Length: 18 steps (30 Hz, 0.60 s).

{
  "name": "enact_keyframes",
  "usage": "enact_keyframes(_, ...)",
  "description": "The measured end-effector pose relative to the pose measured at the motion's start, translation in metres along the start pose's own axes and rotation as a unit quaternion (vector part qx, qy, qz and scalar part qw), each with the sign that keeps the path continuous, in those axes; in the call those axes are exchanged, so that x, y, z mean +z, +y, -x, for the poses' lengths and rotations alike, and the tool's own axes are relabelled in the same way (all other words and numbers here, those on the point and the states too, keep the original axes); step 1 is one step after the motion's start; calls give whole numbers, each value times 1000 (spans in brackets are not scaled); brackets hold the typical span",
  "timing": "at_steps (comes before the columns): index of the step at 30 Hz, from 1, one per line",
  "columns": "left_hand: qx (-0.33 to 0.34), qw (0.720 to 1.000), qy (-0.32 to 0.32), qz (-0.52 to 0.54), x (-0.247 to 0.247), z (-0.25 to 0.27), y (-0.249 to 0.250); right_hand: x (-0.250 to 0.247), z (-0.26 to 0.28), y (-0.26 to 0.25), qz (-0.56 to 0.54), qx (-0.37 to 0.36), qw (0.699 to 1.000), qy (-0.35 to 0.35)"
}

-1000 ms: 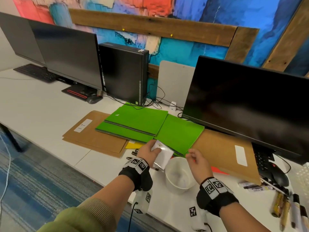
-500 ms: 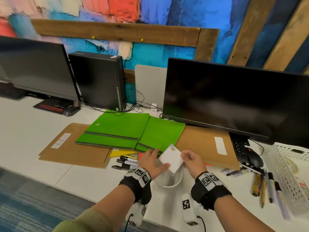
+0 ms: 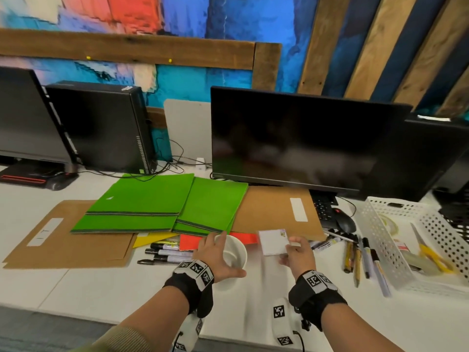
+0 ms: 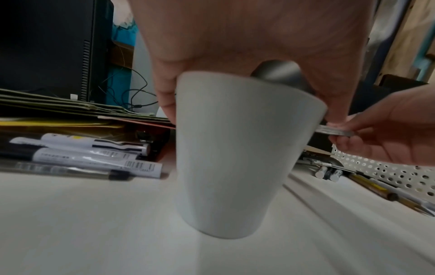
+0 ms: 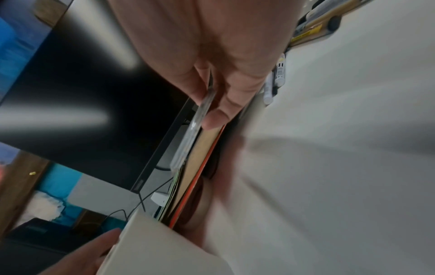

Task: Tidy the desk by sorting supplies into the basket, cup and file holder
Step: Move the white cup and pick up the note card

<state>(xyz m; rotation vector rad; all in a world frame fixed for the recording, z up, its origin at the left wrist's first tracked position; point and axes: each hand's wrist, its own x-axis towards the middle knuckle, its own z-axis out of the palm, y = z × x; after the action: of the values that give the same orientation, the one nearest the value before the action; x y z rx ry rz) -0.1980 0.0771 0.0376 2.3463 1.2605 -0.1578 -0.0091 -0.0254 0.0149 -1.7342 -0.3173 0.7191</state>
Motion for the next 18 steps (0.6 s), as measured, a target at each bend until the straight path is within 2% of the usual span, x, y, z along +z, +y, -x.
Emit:
enact_keyframes(8, -5, 999, -10, -46, 5, -4, 24, -30, -10, 1, -33, -6, 999, -1)
enact_keyframes(13, -25, 993, 15, -111, 5, -4, 42, -66, -23, -4, -47, -21, 999, 3)
enact_keyframes(18, 36, 988, 70, -130, 8, -11, 89, -104, -33, -7, -46, -33, 998, 24)
